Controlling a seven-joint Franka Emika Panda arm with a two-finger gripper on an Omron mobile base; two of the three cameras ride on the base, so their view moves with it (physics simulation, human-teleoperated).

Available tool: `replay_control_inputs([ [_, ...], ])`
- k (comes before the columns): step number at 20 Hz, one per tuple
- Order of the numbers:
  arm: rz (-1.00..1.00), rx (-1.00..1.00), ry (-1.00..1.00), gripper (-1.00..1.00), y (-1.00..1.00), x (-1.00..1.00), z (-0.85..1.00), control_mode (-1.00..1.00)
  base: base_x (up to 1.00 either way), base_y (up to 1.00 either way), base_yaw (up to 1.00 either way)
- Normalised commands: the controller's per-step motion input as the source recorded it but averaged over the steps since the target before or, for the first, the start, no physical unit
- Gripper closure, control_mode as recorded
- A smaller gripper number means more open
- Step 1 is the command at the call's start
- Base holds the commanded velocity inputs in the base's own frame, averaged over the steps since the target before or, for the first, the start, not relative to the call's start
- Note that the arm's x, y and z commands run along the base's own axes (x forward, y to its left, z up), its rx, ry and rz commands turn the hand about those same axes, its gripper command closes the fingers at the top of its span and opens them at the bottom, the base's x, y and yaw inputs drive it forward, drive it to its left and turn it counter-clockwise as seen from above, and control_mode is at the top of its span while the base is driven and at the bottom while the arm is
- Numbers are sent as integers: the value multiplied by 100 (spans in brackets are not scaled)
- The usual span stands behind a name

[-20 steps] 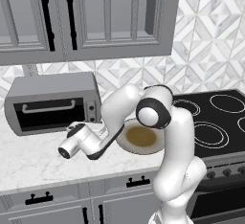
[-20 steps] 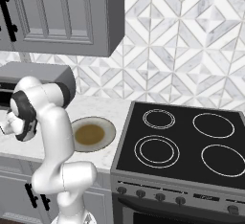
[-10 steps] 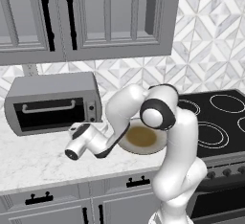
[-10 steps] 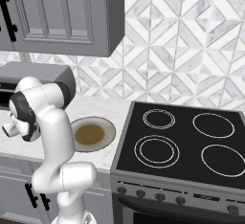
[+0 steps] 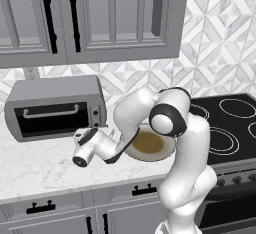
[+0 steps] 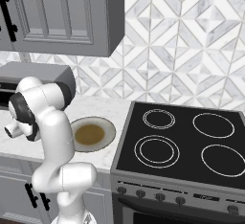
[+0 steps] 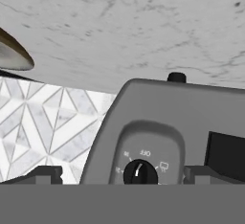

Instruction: Pick up the kebab skewer and baguette bread, and place them inside the toaster oven. Close the toaster oven door and start by setting the timer.

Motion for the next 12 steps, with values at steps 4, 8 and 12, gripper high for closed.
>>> replay_control_inputs([
  [4,0,0,-2,-100,0,0,0,-100,0,0,0],
  [8,0,0,-5,-100,0,-1,0,-100,0,0,0],
  [12,0,0,-4,-100,0,0,0,-100,0,0,0],
])
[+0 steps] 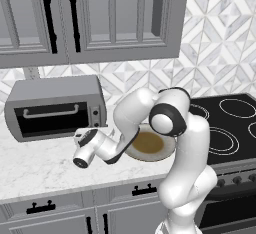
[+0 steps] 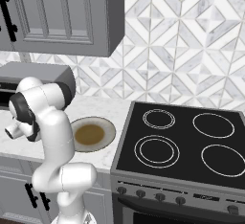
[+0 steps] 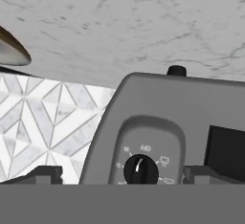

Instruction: Pick up the kebab skewer and baguette bread, and place them inside the toaster oven. Close the toaster oven door and start by setting the timer.

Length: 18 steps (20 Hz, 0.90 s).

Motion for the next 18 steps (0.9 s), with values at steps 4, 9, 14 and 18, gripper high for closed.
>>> replay_control_inputs([
  [4,0,0,-1,-100,0,0,0,-100,0,0,0],
  [9,1,0,0,-100,4,0,0,-100,0,0,0],
  [14,5,0,0,-100,1,0,0,-100,0,0,0],
  [18,7,0,0,-100,0,0,0,-100,0,0,0],
])
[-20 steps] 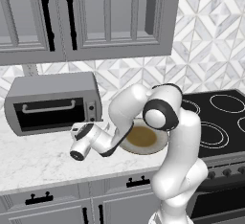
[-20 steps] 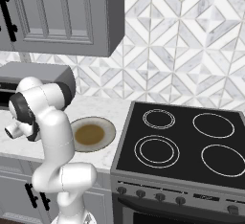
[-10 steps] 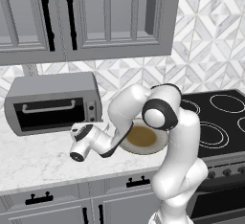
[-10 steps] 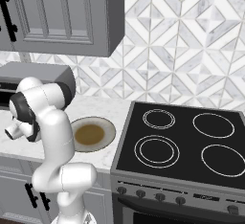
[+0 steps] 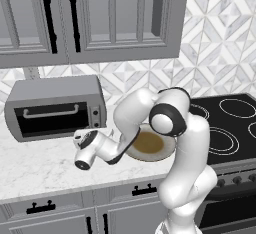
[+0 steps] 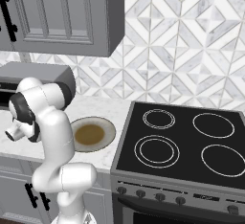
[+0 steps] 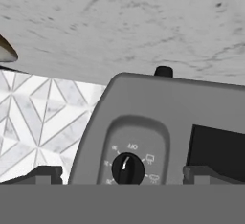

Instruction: Pick up the kebab skewer and baguette bread, and place them inside the toaster oven. Close the toaster oven door and start by setting the timer.

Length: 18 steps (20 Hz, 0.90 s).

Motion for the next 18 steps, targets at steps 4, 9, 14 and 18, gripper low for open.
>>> replay_control_inputs([
  [4,8,0,-1,-100,0,0,0,-100,0,0,0],
  [9,6,0,-2,-100,-2,0,0,-100,0,0,0],
  [14,1,0,0,-100,-5,0,0,-100,0,0,0],
  [18,0,0,0,-100,-3,1,0,-100,0,0,0],
])
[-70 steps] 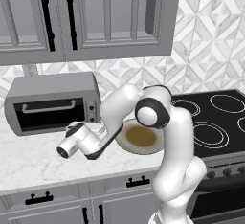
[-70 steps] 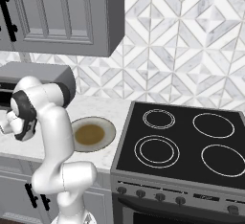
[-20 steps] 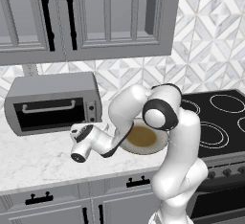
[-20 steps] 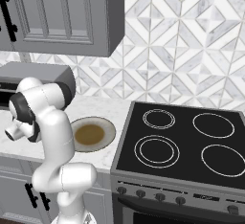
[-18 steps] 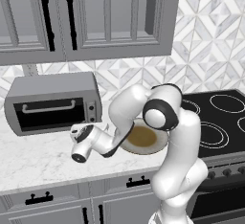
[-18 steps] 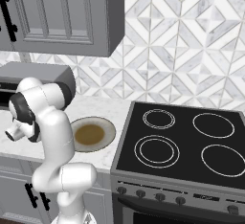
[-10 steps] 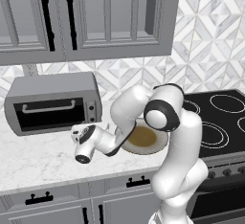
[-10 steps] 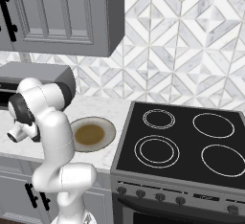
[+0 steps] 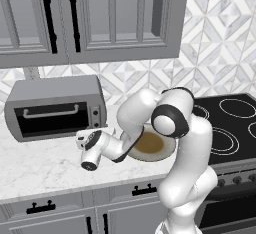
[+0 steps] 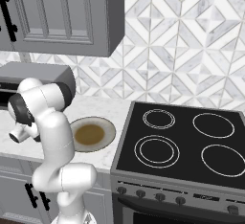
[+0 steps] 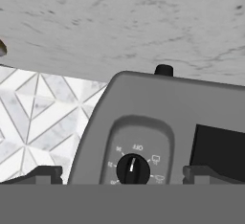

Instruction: Pick up the kebab skewer and baguette bread, and place them inside the toaster oven. Close the toaster oven door and start by setting the timer.

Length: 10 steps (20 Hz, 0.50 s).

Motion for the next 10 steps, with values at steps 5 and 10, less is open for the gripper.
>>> replay_control_inputs([
  [5,0,0,0,-100,0,0,0,-100,0,0,0],
  [10,0,0,0,-100,0,3,0,-100,0,0,0],
])
